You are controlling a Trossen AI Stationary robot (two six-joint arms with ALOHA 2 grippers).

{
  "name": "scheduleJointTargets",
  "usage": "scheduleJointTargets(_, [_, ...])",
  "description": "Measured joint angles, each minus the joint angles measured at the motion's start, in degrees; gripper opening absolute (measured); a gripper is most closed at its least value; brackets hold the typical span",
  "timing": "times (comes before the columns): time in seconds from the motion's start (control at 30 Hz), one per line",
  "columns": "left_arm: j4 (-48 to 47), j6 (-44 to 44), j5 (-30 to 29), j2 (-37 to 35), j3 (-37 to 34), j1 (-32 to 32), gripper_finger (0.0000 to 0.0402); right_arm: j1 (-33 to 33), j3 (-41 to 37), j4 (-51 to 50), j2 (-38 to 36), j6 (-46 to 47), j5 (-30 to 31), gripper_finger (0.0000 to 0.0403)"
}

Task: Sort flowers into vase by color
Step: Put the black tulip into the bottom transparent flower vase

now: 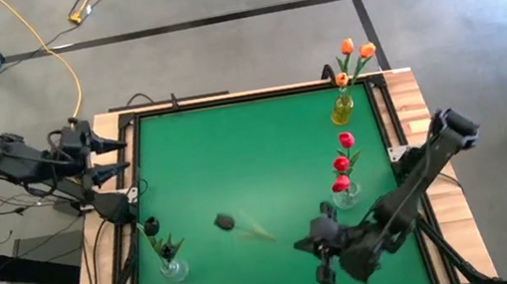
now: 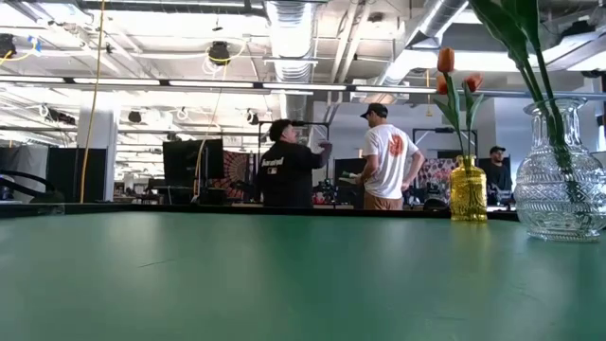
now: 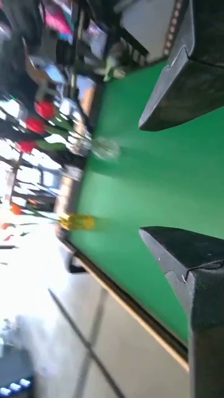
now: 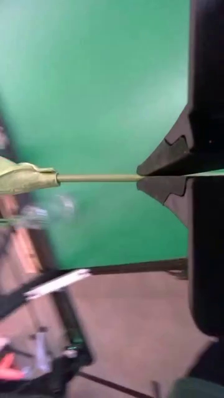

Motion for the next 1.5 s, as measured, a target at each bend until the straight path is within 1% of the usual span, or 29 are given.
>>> scheduleJointTargets(0.13, [9.68, 6.26, 1.20, 0.00, 0.00, 0.01, 0.0251, -0.07, 0.00, 2.30, -5.20, -4.87, 7.45, 0.0021])
scheduleJointTargets(0.2, [15.00, 8.82, 2.69, 0.00, 0.00, 0.00, 0.0251, -0.48, 0.02, 6.29, -7.00, -9.10, 10.67, 0.0021])
scheduleJointTargets(0.27, [20.15, 10.61, 3.54, 0.29, -0.06, 0.01, 0.0251, -1.31, 0.02, 11.86, -8.04, -14.66, 12.03, 0.0021])
scheduleJointTargets(0.4, [27.55, 12.04, 3.63, 1.97, -1.55, 0.01, 0.0251, -4.02, 0.04, 27.23, -8.32, -27.90, 11.62, 0.0021])
scheduleJointTargets(0.5, [32.27, 12.33, 3.65, 4.22, -3.45, 0.00, 0.0251, -7.00, 0.04, 37.38, -7.98, -34.87, 7.38, 0.0021])
scheduleJointTargets(0.57, [36.00, 14.18, 3.83, 6.48, -4.20, 0.02, 0.0251, -9.26, 0.07, 42.90, -7.85, -36.96, 3.81, 0.0021])
scheduleJointTargets(0.67, [42.82, 19.10, 6.01, 10.48, -4.44, 0.02, 0.0251, -12.77, 0.07, 48.02, -7.80, -37.77, -2.45, 0.0021])
scheduleJointTargets(0.77, [51.04, 23.55, 6.87, 14.57, -4.46, 0.00, 0.0251, -15.78, 0.11, 50.16, -7.80, -37.37, -7.32, 0.0021])
scheduleJointTargets(0.9, [59.59, 27.21, 6.62, 20.25, -4.46, 0.38, 0.0251, -18.66, 0.11, 51.03, -7.80, -37.32, -11.13, 0.0021])
scheduleJointTargets(1.13, [69.03, 25.83, 6.67, 29.62, -4.46, 7.09, 0.0251, -21.90, 0.11, 51.60, -7.80, -37.34, -15.46, 0.0022])
scheduleJointTargets(1.2, [72.30, 24.75, 9.08, 31.36, -4.46, 9.67, 0.0251, -22.53, 0.11, 51.58, -7.80, -37.36, -16.71, 0.0022])
scheduleJointTargets(1.33, [76.50, 19.88, 18.45, 33.59, -4.46, 14.59, 0.0251, -22.82, 0.11, 51.49, -7.80, -38.84, -16.96, 0.0022])
scheduleJointTargets(1.4, [77.39, 16.80, 21.83, 34.19, -4.46, 16.33, 0.0251, -22.84, 0.11, 51.51, -7.80, -40.18, -17.07, 0.0022])
scheduleJointTargets(1.5, [78.37, 13.63, 25.30, 34.89, -4.46, 18.28, 0.0251, -23.29, 0.11, 51.49, -7.80, -41.23, -17.13, 0.0022])
